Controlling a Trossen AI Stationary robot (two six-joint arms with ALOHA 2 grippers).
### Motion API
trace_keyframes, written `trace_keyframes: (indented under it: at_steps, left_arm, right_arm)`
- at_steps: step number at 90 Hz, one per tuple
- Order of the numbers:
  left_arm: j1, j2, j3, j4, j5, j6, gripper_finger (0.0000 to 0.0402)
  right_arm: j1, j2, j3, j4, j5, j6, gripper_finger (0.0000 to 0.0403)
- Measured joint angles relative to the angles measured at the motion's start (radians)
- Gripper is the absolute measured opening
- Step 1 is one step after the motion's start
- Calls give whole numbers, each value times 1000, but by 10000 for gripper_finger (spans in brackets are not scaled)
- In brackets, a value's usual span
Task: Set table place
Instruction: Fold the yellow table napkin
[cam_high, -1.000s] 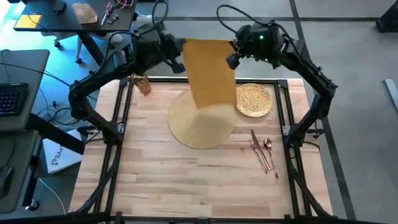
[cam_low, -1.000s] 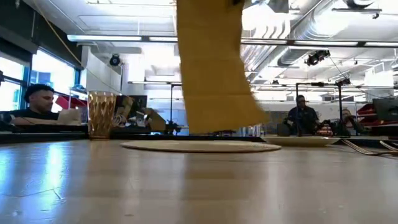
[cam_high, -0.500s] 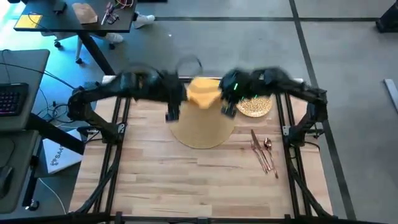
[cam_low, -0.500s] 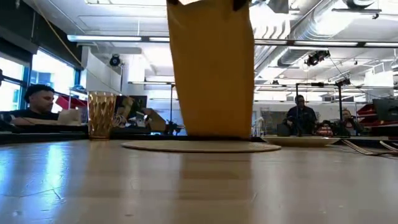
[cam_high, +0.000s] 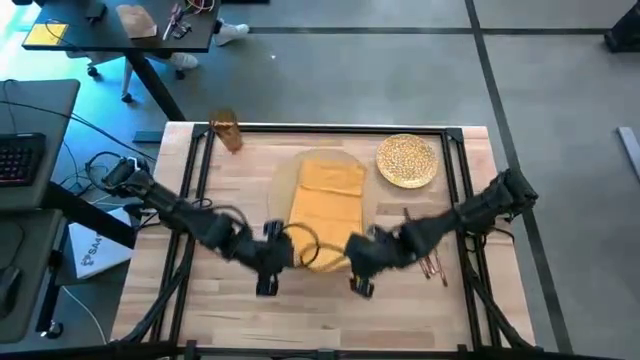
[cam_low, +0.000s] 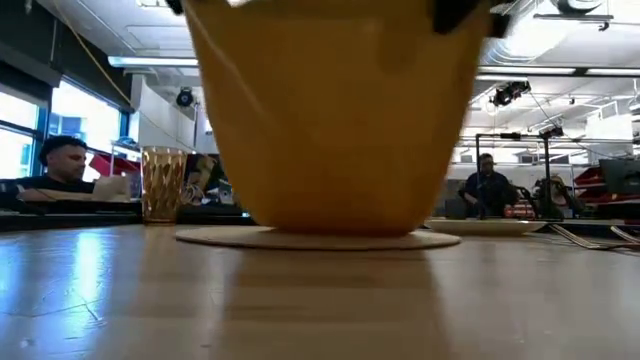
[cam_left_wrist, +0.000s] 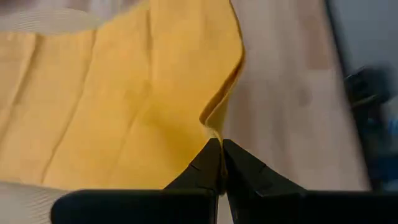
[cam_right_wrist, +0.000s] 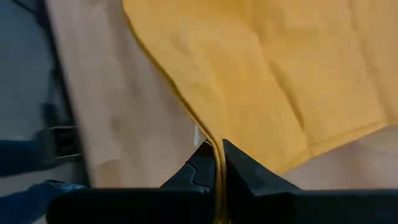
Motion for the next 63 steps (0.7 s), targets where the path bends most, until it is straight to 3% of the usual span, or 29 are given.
trace_keyframes:
  at_steps: [19, 30, 46, 63]
  left_arm:
    - [-134, 87, -30, 173, -117, -264, 0]
    - [-178, 163, -30, 246, -105, -386, 0]
    - [-239, 226, -30, 378, -70, -530, 0]
    - [-243, 206, 21, 296, -128, -552, 0]
  right_arm:
    - [168, 64, -73, 167, 47, 170, 0]
    - [231, 115, -75, 215, 50, 241, 0]
    - [287, 136, -75, 354, -8, 272, 0]
    - [258, 113, -75, 390, -156, 234, 0]
